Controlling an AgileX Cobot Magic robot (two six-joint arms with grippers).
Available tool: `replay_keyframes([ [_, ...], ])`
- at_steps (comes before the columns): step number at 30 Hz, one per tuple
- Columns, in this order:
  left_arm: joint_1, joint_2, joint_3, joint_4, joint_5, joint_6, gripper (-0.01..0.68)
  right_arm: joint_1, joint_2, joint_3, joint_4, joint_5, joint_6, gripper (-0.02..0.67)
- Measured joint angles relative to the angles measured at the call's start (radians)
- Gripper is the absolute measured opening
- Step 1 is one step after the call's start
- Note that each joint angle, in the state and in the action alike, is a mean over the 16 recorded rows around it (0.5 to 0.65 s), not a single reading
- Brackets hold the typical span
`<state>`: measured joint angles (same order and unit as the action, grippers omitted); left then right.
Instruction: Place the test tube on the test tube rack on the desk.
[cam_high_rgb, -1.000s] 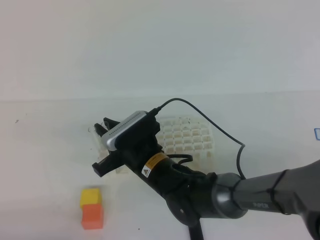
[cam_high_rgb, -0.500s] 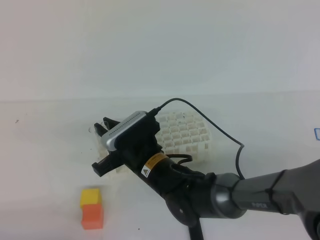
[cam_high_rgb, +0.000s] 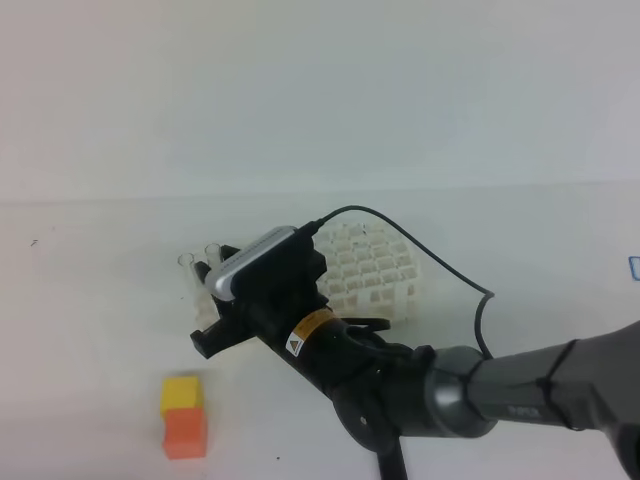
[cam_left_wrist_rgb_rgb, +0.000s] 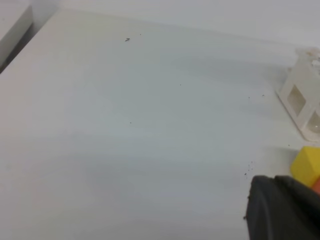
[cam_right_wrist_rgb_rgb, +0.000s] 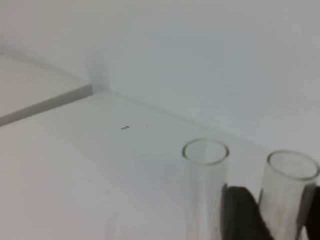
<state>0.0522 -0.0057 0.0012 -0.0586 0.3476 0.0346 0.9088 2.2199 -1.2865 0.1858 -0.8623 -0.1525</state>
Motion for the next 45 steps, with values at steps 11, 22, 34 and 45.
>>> replay_keyframes([
  [11, 0.0, 0.0, 0.0, 0.0, 0.0, 0.0, -0.001, 0.0, -0.103, 0.002, 0.017, 0.03, -0.028, 0.308],
  [22, 0.0, 0.0, 0.0, 0.0, 0.0, 0.0, -0.001, -0.041, -0.25, 0.048, 0.141, 0.055, -0.244, 0.18],
  [34, 0.0, 0.0, 0.0, 0.0, 0.0, 0.0, -0.001, -0.135, -0.352, 0.301, 0.289, 0.046, -0.391, 0.007],
  [45, 0.0, 0.0, 0.0, 0.0, 0.0, 0.0, -0.001, -0.119, -0.714, 0.622, 0.372, -0.066, -0.501, -0.001],
])
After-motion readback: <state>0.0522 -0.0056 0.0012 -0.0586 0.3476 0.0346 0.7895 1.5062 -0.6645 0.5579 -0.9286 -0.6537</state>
